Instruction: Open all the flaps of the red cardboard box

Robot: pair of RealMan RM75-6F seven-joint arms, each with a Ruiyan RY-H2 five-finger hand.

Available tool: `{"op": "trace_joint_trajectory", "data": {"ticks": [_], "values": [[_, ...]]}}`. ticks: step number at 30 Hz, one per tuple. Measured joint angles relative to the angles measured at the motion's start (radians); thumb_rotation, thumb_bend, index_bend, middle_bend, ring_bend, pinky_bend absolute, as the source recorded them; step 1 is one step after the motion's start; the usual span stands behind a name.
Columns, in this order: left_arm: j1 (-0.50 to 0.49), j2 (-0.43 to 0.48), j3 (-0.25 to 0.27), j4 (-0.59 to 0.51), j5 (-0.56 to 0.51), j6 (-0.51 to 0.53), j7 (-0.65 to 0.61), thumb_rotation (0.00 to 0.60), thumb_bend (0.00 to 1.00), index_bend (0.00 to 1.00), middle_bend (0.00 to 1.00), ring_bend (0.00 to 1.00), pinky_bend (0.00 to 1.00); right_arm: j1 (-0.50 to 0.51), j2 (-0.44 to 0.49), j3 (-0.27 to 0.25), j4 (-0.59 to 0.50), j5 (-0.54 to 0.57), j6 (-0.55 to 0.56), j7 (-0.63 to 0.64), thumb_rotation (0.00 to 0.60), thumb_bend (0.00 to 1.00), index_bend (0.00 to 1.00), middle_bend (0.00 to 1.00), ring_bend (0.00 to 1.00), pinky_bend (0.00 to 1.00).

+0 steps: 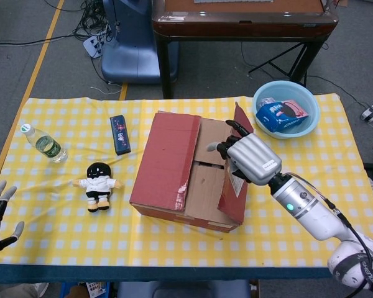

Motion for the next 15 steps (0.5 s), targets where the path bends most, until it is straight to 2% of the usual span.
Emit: {"op": "trace_joint_trajectory", "data": {"ticks": [6,15], "values": [[-0.006,-0.002,-0.003,-0.002,-0.008,-0.010,0.004,0.600,0.36,0.11,0.00,0.00,0.00,-0.061,0.063,-0.011,-0.032,-0.024,0.026,0.028,0.600,1.00,0.28,0.53,0.46,0.07],[-0.011,0.000,-0.003,-0.014,0.001,-0.009,0.016,0.600,0.36,0.11,0.00,0.00,0.00,-0.145,0.129,-0.030,-0.039,-0.059,0.081,0.064,0.600,1.00,0.28,0.55,0.49,0.07]]}}
